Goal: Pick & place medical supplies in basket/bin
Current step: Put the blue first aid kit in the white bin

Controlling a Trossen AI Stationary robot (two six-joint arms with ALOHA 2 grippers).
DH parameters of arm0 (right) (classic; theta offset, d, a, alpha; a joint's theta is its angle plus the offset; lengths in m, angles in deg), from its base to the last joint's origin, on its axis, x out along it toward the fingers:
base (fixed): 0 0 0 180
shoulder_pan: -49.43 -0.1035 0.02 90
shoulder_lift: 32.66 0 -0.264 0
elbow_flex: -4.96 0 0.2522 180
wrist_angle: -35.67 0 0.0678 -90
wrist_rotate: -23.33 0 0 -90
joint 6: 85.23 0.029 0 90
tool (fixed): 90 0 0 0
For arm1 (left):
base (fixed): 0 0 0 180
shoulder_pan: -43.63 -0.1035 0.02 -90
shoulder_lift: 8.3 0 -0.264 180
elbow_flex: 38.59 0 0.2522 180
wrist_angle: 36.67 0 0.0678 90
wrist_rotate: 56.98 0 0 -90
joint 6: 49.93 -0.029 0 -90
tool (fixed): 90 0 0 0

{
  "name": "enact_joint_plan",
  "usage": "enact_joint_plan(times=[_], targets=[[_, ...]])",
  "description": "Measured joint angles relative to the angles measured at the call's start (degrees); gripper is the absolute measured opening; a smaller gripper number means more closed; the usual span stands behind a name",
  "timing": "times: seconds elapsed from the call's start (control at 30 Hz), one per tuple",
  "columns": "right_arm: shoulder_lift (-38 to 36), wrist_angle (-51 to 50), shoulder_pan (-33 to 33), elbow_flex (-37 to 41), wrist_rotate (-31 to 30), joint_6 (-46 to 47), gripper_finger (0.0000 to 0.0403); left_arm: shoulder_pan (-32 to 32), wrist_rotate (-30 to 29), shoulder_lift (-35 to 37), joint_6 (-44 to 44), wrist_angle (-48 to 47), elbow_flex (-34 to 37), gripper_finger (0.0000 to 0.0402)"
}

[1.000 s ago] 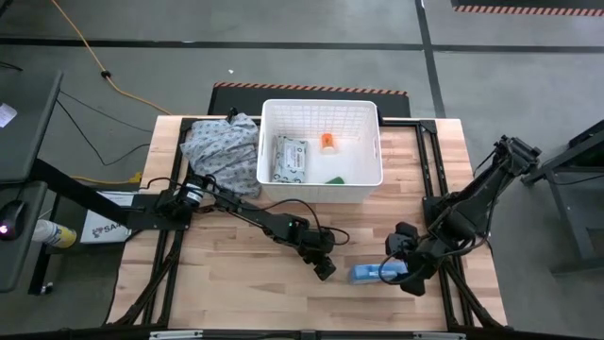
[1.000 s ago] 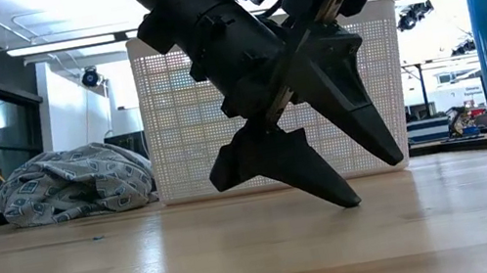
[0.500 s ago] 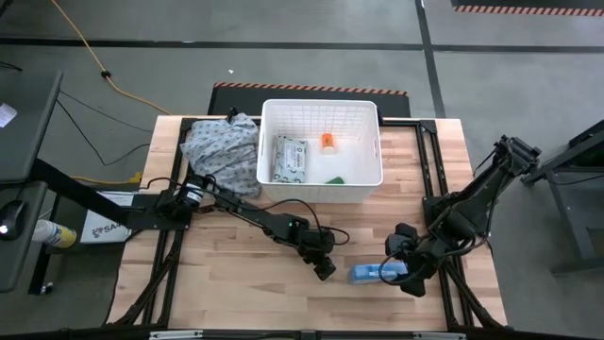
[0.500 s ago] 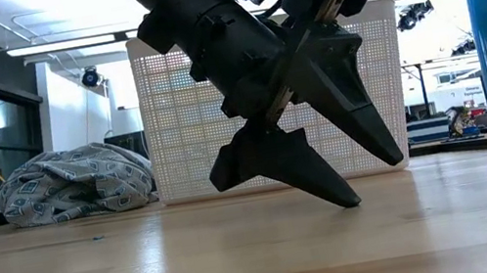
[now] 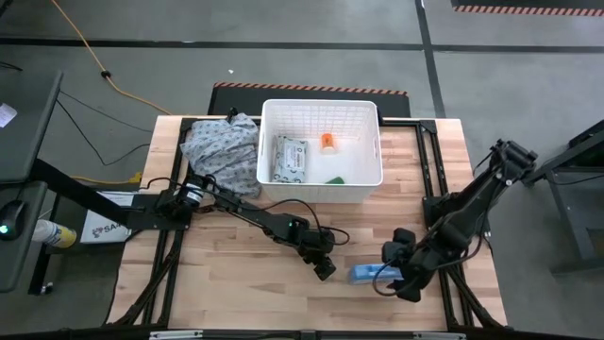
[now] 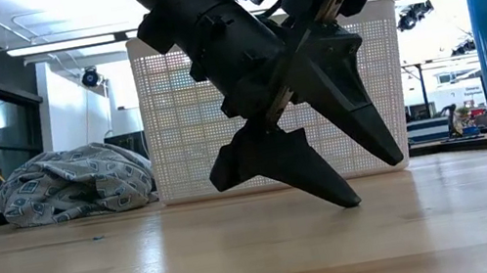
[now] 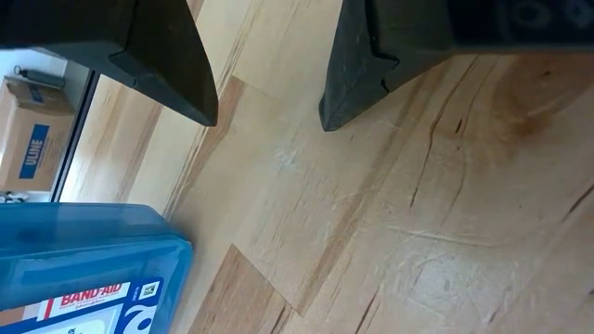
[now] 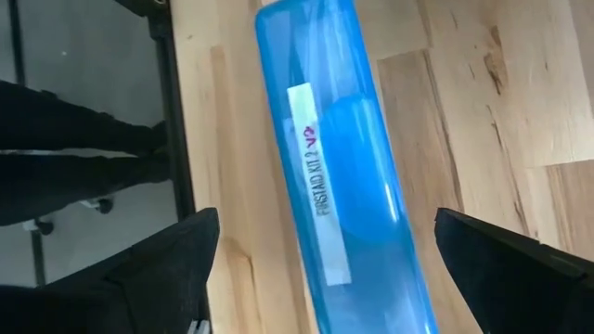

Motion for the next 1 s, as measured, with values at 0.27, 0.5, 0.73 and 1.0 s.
enact_joint_plan(times=[0.27, 0.5, 0.73, 1.0], targets=[[1.85, -2.09, 0.0, 0.0, -0.52, 0.17, 0.0389, 0.0, 0.02, 0.0, 0.0, 0.0, 0.0, 0.0239], [2.25, -1.52, 0.0, 1.03, -2.63, 0.01, 0.039, 0.0, 0.02, 0.0, -0.01, 0.0, 0.0, 0.0239], [2.25, -0.01, 0.0, 3.62, -2.91, 1.76, 0.0389, 0.0, 0.04, 0.0, -0.18, -0.02, 0.0, 0.0239], [2.25, 1.61, 0.0, 3.67, -2.9, 1.99, 0.0389, 0.0, 0.04, 0.0, -0.2, 0.0, 0.0, 0.0239]])
